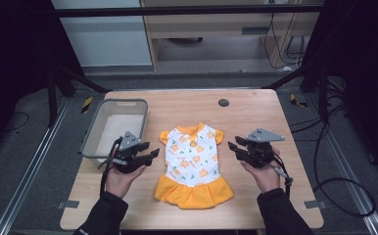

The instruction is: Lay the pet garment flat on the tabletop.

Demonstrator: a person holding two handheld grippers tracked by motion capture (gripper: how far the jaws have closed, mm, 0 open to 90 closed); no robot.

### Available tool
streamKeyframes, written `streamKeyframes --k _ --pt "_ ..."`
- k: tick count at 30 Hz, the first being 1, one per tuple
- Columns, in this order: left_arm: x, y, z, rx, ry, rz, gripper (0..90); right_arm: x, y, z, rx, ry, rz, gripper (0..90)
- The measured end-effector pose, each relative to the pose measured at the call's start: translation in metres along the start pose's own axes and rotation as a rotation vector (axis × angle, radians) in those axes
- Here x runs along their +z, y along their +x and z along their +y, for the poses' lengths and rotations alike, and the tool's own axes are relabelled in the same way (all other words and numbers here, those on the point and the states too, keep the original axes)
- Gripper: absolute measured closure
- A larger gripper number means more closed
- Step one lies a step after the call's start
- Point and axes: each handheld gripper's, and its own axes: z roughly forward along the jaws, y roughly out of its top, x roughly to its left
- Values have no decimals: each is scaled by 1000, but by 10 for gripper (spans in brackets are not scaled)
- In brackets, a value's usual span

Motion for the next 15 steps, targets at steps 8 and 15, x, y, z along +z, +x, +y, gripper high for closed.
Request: streamKeyframes --k 8,15 --pt "-7 -14 -38 7 73 -47 544 -15 8 -38 34 66 61 636" --pt "0 -24 -58 16 142 -69 559 -15 20 -64 39 121 114 634"
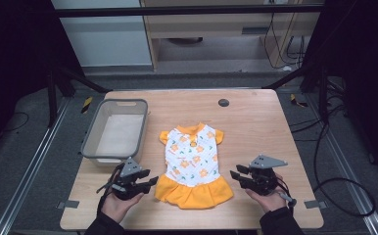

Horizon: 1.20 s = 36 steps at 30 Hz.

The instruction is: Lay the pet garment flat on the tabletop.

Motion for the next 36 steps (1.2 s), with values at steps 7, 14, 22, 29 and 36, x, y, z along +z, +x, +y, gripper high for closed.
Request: streamKeyframes --k 7,14,22,29,36 --pt "14 -9 -7 13 73 -10 617 16 9 -19 2 84 31 640" --pt "24 -15 -14 -1 133 -46 738 28 12 -30 2 158 39 690" --pt "25 -19 -15 12 157 -47 899 30 15 -30 -11 193 66 863" --pt "22 -20 -16 20 169 -26 900 25 17 -30 -7 224 70 887" --pt "14 -17 -23 19 162 4 897 19 19 -34 -4 224 69 848"
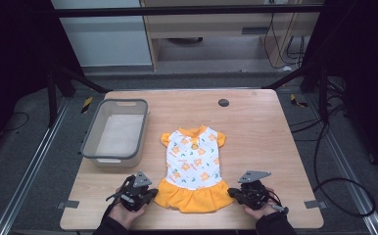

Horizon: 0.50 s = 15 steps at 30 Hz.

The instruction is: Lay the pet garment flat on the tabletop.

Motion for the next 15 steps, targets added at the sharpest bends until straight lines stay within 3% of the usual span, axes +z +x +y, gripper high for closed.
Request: streamKeyframes --k 4,8,11,15 --pt "-9 1 0 -6 -41 -11 839 -6 1 0 -10 -53 -1 797" --pt "-22 4 13 2 -141 -4 863 -15 -3 7 -1 -136 -9 817" --pt "-23 5 24 10 -175 -4 896 -15 -7 15 5 -176 -22 851" --pt "-16 6 34 15 -181 -2 897 -13 -11 24 13 -219 -34 888"
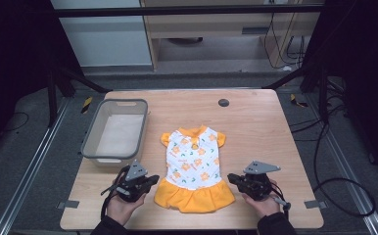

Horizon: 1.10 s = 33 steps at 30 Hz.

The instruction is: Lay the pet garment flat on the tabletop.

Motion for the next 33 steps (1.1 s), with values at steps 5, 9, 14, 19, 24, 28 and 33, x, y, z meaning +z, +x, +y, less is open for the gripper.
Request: streamKeyframes --k 5,9,14,19,24,28,33 --pt "28 -2 17 -1 -9 -12 897 23 -6 15 12 -31 0 900" --pt "45 -4 21 10 6 -22 897 38 -8 22 21 -41 11 900" --pt "67 -1 14 15 74 -37 896 70 -10 23 17 -1 -3 900" --pt "69 1 9 5 106 -36 896 79 -9 18 3 45 -28 900" --pt "69 -3 5 12 105 -24 894 81 -12 13 12 76 -52 899" --pt "68 -3 4 11 88 -23 868 81 -10 13 1 76 -55 886" --pt "56 -4 8 22 45 -5 755 70 -11 17 15 41 -49 834"
